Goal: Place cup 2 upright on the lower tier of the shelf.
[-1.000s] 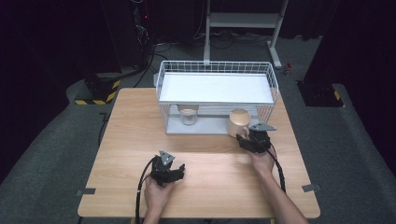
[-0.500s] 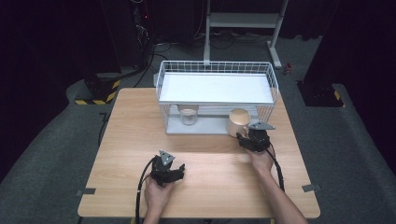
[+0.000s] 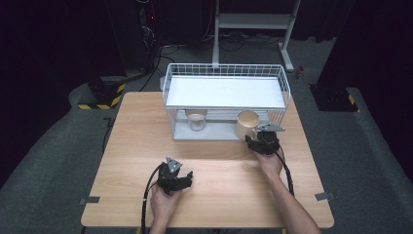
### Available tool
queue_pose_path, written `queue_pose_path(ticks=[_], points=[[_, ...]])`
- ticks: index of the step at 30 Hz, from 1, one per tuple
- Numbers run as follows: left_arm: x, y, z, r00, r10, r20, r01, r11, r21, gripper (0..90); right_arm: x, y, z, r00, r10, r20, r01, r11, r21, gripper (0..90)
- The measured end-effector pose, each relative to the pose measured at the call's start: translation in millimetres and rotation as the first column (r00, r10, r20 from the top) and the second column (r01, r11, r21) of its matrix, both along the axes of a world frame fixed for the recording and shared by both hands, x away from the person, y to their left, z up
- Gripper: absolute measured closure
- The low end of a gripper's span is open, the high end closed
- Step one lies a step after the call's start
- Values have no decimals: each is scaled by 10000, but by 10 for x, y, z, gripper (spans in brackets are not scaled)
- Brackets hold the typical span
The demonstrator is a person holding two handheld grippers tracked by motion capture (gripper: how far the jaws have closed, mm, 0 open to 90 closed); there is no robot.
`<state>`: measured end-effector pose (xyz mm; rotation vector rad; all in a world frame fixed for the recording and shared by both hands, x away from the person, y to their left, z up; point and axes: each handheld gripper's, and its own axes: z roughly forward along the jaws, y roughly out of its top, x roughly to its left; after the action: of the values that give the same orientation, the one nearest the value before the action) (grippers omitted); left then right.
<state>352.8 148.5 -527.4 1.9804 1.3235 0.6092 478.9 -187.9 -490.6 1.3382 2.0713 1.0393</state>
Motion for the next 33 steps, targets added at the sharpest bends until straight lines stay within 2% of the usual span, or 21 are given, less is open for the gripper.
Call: queue_pose_path(ticks=[8, 11, 13, 20, 23, 27, 33], points=[[-1, -1, 0, 10000, 1, -7, -1, 10000, -12, 253, 101, 48, 5, 9997, -158, -194, 157, 9999, -69, 461], [0, 1, 1, 10000, -7, -10, 7, 10000, 4, 253, 143, 60, -1, 9998, -167, -67, 167, 9999, -42, 469], [0, 0, 0, 10000, 0, -4, 0, 10000, -5, 253, 167, 64, -17, 9995, -233, -219, 233, 9997, -10, 468], [-1, -1, 1, 10000, -2, -30, 2, 10000, -22, 253, 261, 95, -3, 9986, -432, -320, 430, 9991, -65, 472], [0, 1, 1, 10000, -8, -12, 8, 10000, 10, 253, 280, 89, -9, 9982, -544, -237, 546, 9985, 55, 477], [0, 0, 0, 10000, 0, 2, 0, 10000, 2, 253, 298, 65, -30, 9972, -665, -338, 669, 9977, 119, 484], [-1, 0, 1, 10000, -11, -16, 11, 10000, -10, 253, 323, 4, -40, 9973, -689, -234, 691, 9976, 78, 483]])
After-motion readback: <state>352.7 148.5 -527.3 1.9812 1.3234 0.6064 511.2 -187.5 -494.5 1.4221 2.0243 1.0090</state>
